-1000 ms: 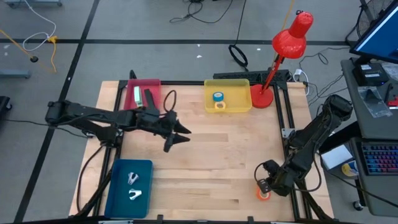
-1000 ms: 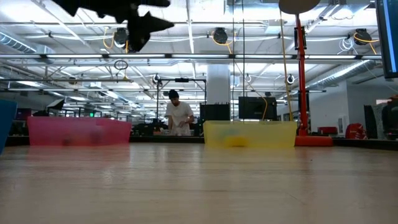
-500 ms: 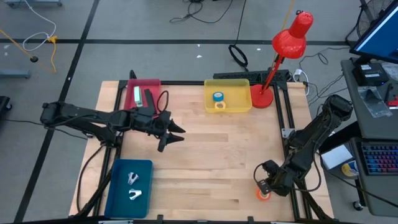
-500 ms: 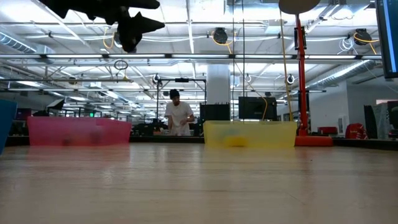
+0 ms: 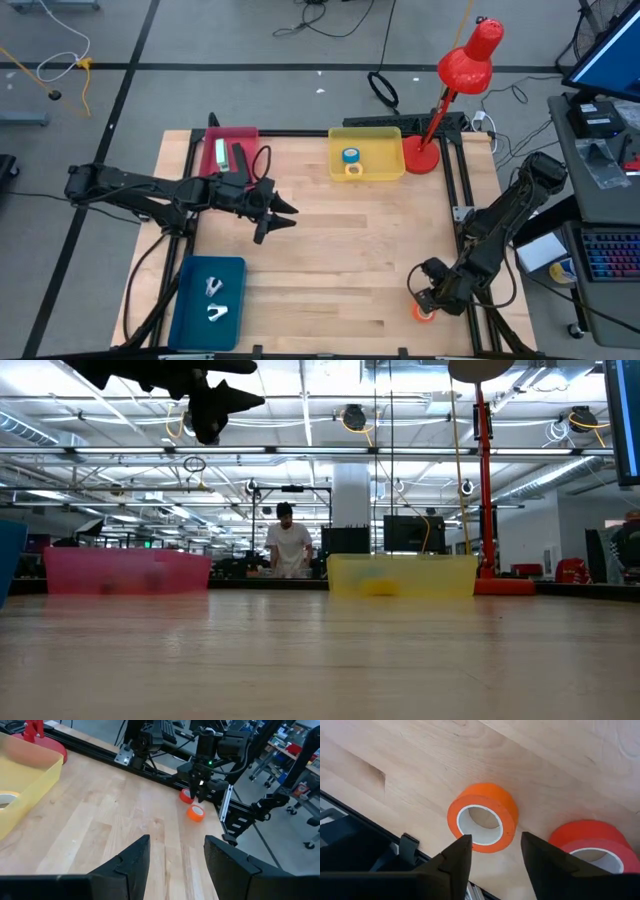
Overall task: Pick and place Stapler, Stapler remover, tape
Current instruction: Put the orange tape into the yellow bin
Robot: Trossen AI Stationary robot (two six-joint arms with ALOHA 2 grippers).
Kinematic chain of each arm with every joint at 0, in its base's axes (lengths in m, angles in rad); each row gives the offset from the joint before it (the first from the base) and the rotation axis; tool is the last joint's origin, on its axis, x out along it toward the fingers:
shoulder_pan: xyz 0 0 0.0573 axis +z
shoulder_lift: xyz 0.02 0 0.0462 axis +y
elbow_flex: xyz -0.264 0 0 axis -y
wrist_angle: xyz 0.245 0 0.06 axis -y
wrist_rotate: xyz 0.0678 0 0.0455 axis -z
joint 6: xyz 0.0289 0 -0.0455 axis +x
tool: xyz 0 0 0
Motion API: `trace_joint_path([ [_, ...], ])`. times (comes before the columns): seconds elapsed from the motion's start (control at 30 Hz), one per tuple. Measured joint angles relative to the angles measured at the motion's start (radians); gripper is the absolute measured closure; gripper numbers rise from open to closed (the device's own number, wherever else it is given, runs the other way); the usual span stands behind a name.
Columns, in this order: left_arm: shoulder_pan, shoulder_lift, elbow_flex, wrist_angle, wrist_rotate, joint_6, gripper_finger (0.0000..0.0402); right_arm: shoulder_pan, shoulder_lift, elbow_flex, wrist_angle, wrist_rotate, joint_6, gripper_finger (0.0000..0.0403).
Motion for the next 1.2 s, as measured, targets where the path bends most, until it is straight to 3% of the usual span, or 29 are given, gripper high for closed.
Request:
trace_joint_path([
  [0.17, 0.0, 0.0, 0.0, 0.0, 0.0, 0.0, 0.0215, 0.0, 0.0, -0.029, 0.04, 0.0, -0.013, 0.0229],
  [0.5, 0.0, 0.0, 0.0, 0.0, 0.0, 0.001, 0.0215, 0.0, -0.006, -0.211, 0.369, -0.004, 0.03, 0.0232],
  [0.97, 0.0, 0.0, 0.001, -0.002, -0.05, 0.008, 0.0215, -0.006, -0.008, -0.243, 0.362, -0.029, 0.039, 0.0232],
  [1.2, 0.0, 0.0, 0.001, -0.002, -0.054, 0.008, 0.0215, -0.008, -0.096, -0.248, 0.382, -0.003, 0.081, 0.0232],
])
